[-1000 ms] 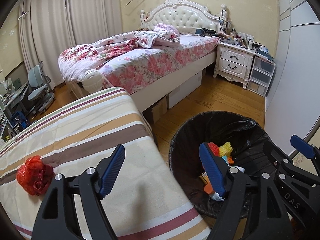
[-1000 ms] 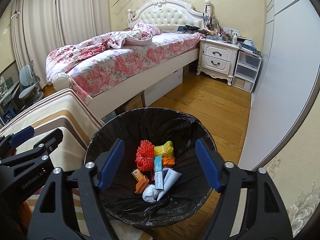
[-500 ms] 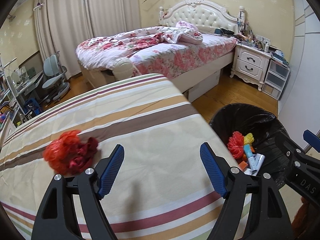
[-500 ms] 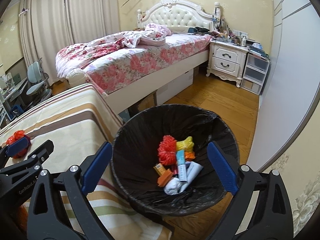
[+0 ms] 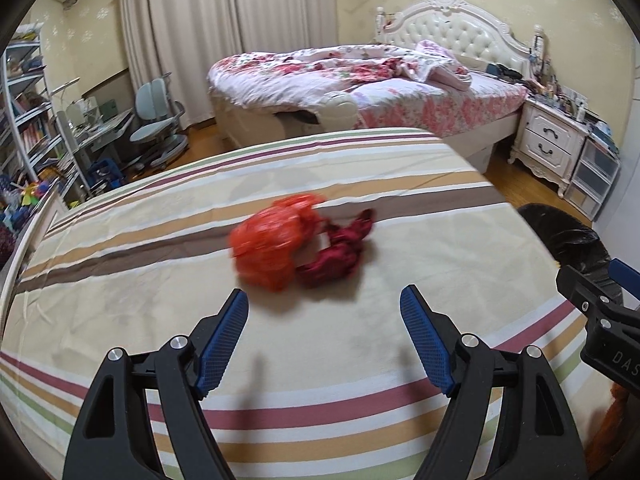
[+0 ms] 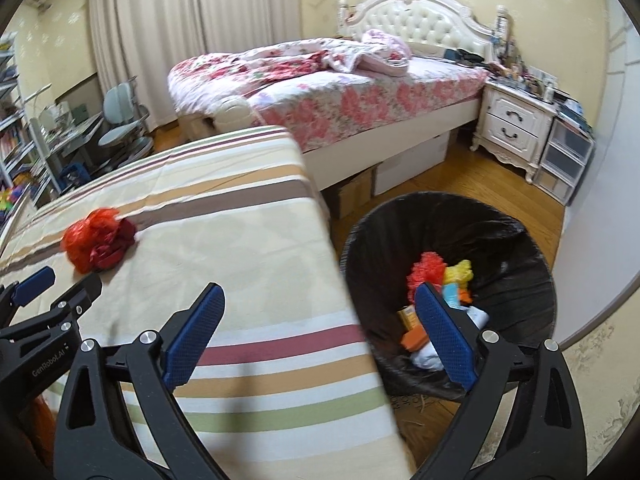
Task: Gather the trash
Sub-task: 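Move both open tools back over the red bag and dark red cloth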
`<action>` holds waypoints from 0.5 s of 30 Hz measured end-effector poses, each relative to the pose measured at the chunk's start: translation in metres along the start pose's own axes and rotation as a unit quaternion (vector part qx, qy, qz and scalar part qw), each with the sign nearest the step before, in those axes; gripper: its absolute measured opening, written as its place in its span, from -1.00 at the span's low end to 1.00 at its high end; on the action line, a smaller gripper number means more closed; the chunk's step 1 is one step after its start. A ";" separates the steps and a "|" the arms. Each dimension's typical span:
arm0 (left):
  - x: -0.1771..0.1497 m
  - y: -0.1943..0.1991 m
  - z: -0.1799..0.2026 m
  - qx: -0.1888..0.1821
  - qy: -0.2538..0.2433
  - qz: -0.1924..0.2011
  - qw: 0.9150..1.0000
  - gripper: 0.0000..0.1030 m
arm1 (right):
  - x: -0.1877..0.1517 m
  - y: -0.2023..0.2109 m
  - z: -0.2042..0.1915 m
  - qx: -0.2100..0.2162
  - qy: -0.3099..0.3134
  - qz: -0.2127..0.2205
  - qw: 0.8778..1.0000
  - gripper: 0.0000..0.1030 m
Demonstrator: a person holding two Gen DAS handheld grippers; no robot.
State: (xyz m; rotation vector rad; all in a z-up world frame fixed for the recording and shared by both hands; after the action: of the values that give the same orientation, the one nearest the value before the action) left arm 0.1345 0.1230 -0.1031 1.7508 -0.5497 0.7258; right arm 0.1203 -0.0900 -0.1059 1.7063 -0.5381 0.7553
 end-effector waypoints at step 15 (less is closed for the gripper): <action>-0.024 -0.022 -0.094 0.049 0.049 -0.042 0.997 0.48 | -0.003 -0.038 -0.125 0.076 0.091 -0.044 0.992 0.82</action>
State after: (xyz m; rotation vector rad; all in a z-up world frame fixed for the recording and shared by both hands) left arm 0.1138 0.2199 -0.1152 1.8073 -0.3769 0.7877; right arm 0.1184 0.0407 -0.1136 1.7667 -0.2833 0.8952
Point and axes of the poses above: each gripper's, at about its wrist camera, not at the fingertips, and y roughly against the way its jaws point, z to its right, x to its top, the point moved 10 cm from there along -y, roughly the way its jaws point, and after that the axes turned 10 degrees about x, right-handed, at the moved point
